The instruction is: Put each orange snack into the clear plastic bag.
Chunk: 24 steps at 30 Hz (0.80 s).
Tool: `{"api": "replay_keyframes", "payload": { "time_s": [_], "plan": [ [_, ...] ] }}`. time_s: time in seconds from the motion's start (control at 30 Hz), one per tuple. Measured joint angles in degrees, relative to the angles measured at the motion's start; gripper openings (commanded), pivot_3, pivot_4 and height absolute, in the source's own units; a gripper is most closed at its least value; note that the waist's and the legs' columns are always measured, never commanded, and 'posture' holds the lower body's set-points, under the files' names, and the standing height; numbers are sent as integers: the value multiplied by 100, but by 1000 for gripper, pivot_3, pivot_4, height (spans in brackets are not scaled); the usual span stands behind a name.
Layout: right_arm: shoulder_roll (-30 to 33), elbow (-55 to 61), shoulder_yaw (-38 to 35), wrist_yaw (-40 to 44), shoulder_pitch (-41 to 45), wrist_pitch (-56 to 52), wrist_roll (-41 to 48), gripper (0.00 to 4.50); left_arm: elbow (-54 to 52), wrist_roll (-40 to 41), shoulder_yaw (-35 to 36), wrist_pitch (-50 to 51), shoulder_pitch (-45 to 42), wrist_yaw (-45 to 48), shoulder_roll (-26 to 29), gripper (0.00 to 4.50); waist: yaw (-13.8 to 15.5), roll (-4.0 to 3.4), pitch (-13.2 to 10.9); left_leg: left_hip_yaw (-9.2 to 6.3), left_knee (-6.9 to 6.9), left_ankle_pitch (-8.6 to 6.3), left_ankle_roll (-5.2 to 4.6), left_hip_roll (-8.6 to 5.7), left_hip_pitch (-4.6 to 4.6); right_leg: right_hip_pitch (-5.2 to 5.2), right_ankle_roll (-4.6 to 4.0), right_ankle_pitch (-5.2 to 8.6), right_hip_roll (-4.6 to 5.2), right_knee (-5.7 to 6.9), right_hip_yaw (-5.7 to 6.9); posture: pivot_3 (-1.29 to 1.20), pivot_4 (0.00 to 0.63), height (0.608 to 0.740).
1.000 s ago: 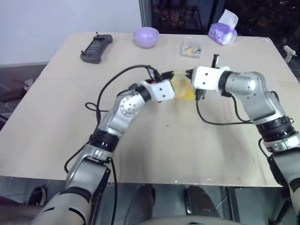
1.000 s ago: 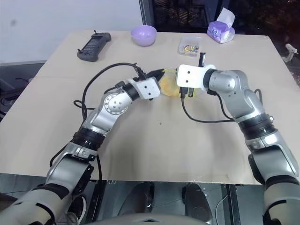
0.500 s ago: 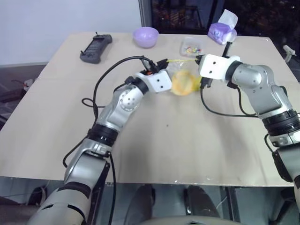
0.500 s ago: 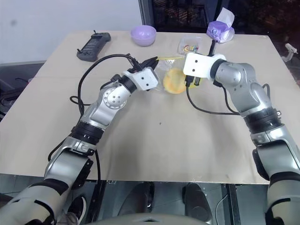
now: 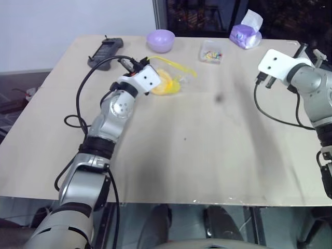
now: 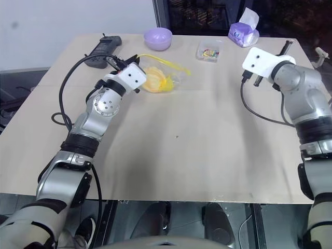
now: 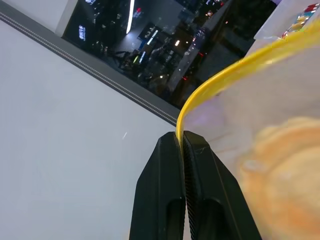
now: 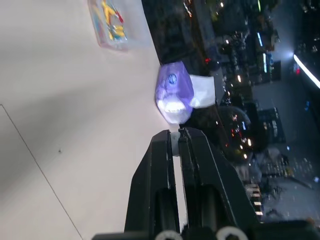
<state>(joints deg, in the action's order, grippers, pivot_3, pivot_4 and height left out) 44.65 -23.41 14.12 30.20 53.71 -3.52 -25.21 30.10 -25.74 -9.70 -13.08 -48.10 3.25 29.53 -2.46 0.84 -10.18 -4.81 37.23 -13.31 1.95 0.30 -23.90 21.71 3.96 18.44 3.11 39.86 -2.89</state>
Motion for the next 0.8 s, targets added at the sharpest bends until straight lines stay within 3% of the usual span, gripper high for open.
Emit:
{"api": "replay_keyframes", "payload": {
  "time_s": [0.57, 0.8],
  "plan": [
    [-134, 210, -143, 174, -194, -100, 169, 12, 29, 21, 4, -34, -17, 41, -163, 0, 6, 0, 0, -1, 3, 0, 0, -1, 0, 0, 0, 0, 0, 2, 0, 0, 150, 740],
    [-459, 183, -363, 32, -151, -247, 405, 12, 219, 85, 62, -255, -601, -354, -431, 0, 7, 0, 0, -1, 5, 0, 0, -1, -2, 0, 0, 0, 0, 1, 1, 0, 150, 740]
  ]
}}
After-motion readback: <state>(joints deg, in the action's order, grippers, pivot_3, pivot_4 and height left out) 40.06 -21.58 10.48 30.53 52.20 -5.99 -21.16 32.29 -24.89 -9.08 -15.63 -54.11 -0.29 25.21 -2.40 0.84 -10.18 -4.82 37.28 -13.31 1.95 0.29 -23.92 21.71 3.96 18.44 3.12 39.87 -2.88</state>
